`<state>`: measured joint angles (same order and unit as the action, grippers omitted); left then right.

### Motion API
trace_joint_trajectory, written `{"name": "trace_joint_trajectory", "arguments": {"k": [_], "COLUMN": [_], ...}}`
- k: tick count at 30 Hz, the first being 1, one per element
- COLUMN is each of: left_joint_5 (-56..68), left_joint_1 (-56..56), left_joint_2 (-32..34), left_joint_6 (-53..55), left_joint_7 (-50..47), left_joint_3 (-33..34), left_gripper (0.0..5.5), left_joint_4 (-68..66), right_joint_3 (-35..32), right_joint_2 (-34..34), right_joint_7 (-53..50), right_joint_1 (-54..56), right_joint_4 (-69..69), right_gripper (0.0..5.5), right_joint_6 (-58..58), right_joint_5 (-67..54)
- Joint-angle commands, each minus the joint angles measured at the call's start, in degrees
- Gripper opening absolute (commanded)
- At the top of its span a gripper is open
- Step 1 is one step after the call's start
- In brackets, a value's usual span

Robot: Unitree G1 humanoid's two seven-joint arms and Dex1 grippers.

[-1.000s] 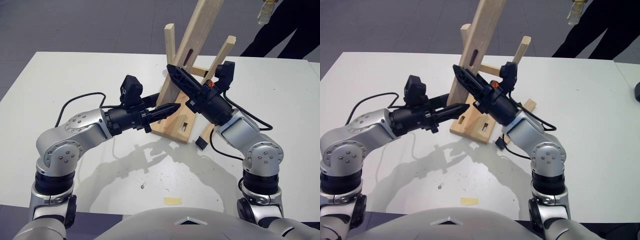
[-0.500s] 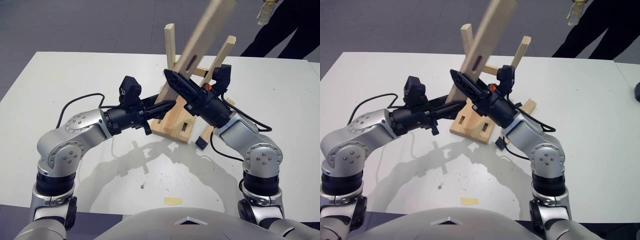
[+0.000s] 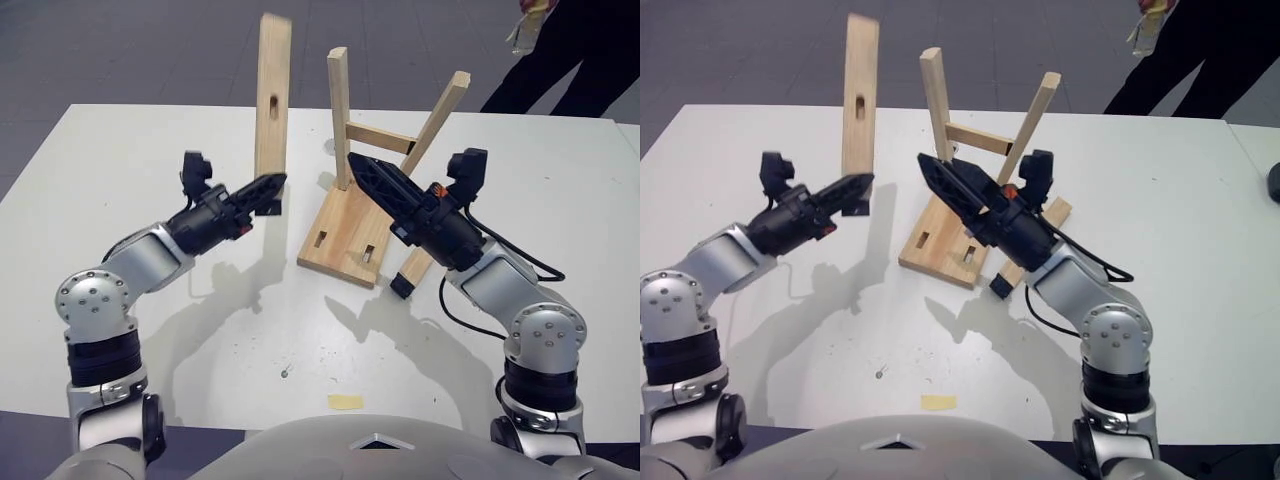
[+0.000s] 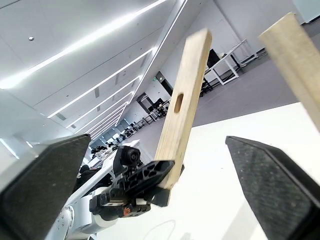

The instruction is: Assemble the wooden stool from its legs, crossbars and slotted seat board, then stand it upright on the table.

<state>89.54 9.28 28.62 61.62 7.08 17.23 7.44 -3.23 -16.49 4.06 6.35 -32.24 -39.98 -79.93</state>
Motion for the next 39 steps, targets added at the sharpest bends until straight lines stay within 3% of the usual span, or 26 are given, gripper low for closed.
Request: {"name": "trace_joint_trajectory", "arguments": {"k": [1, 7, 8, 14, 20, 24, 28, 33, 36, 39], "left_joint_5": [0.31, -8.57, -9.94, -17.13, -22.01, -28.18, -33.12, -32.96, -31.38, -34.42], "left_joint_1": [-3.47, -2.94, -2.60, -2.38, -3.15, -6.59, -8.92, -8.36, -4.42, 0.44], "left_joint_2": [6.03, 7.45, 7.09, 5.71, 9.26, 14.91, 16.20, 10.39, 5.24, 1.78], "left_joint_6": [6.76, 9.01, 8.90, 5.59, 5.20, 4.70, 3.12, -2.84, -7.64, -12.99], "left_joint_7": [4.66, 10.76, 11.15, 11.37, 15.25, 24.29, 27.95, 20.53, 12.07, 6.72], "left_joint_3": [0.99, -1.92, -2.24, -0.51, 1.65, -2.46, -4.93, 4.45, 11.17, 10.96], "left_gripper": [1.02, 1.02, 1.38, 2.35, 3.32, 4.00, 4.70, 5.39, 5.39, 5.39], "left_joint_4": [-8.44, -14.48, -14.80, -16.28, -15.61, -12.42, -10.13, -4.32, 1.31, 4.60], "right_joint_3": [-2.00, -3.28, -3.32, -3.41, -4.12, -6.75, -9.58, -11.87, -13.43, -11.31], "right_joint_2": [-2.08, -3.73, -3.81, -3.96, -4.49, -4.89, -3.72, -11.00, -14.35, -17.44], "right_joint_7": [-0.91, -1.54, -1.70, -2.25, -1.98, -0.44, 0.63, 8.79, 14.28, 17.89], "right_joint_1": [-3.70, -7.03, -7.39, -7.49, -8.51, -12.16, -15.97, -24.27, -28.19, -27.67], "right_joint_4": [-1.79, -3.06, -3.32, -3.05, -3.63, -6.92, -7.21, -6.93, -3.27, 2.22], "right_gripper": [5.40, 5.40, 5.40, 5.40, 5.40, 5.40, 5.40, 5.40, 5.40, 5.40], "right_joint_6": [-0.32, 0.08, 0.14, 0.41, 1.02, 2.80, 5.95, 8.55, 11.37, 15.23], "right_joint_5": [-1.07, -1.72, -1.76, -2.31, -1.19, -3.69, -4.25, 13.77, 23.54, 35.21]}}
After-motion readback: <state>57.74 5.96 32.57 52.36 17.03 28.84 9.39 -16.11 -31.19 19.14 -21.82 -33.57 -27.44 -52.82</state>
